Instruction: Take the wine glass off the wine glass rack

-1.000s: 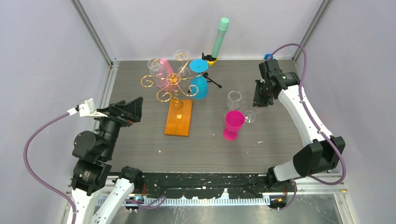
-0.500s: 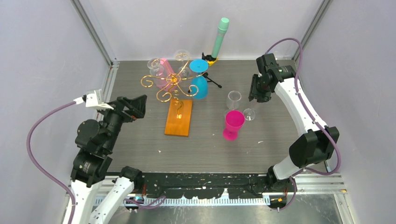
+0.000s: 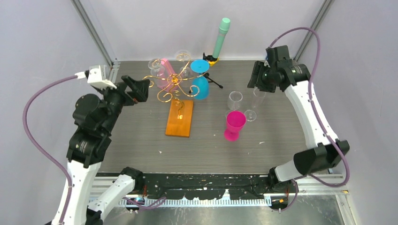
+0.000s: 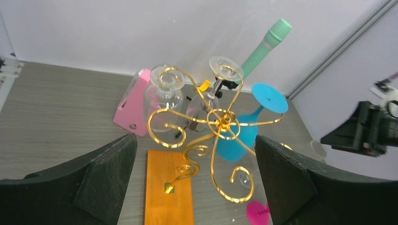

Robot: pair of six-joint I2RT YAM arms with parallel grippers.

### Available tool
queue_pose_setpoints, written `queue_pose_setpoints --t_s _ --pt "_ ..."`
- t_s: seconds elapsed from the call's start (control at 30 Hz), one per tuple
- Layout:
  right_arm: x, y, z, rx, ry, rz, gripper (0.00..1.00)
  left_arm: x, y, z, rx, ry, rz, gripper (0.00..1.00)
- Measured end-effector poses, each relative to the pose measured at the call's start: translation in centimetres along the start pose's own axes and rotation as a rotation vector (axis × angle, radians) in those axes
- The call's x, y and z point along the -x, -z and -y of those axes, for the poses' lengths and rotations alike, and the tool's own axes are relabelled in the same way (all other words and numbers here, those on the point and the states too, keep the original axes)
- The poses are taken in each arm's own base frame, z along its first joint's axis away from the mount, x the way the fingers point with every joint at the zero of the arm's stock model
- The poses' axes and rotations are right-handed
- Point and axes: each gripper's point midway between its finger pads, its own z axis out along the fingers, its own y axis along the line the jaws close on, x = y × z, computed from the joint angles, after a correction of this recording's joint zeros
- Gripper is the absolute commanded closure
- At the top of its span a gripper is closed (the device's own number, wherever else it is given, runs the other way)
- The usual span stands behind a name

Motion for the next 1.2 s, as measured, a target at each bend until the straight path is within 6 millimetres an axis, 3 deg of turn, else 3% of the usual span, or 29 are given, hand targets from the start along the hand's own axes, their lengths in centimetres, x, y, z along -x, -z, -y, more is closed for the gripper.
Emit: queue_pose_setpoints --t_s 0.27,0.37,0.53,0.7,0.8,1.07,1.2 --pt "0.6 9.1 -3.2 0.296 -0.032 0.253 0.39 0.5 -5.6 0.8 0.008 -0.027 -0.092 0.03" --pt "0.2 10.8 -3.8 0.363 -0.043 0.297 0.39 -0.3 -8.2 0.0 0.022 -0.021 -0.153 0.09" --pt "-1.4 9.7 -3.9 0.387 -0.064 0.254 0.39 -1.0 -11.8 -4.2 0.080 0.024 -0.245 0.11" --pt "-2.9 8.0 -3.6 0.376 -0.084 0.196 0.39 -1.7 -13.0 -9.0 0.067 0.219 -0.291 0.16" --pt "-3.0 7.9 -3.7 0.383 -0.089 0.194 0.39 -2.4 -13.3 -9.4 0.011 0.336 -0.315 0.22" --pt "-3.1 8.3 -4.1 0.414 -0.106 0.202 0.40 -3.8 -15.7 -7.9 -0.181 0.575 -0.382 0.38" --pt "-3.2 8.4 -4.1 0.418 -0.112 0.207 0.40 -4.1 -16.7 -7.9 -0.225 0.639 -0.379 0.41"
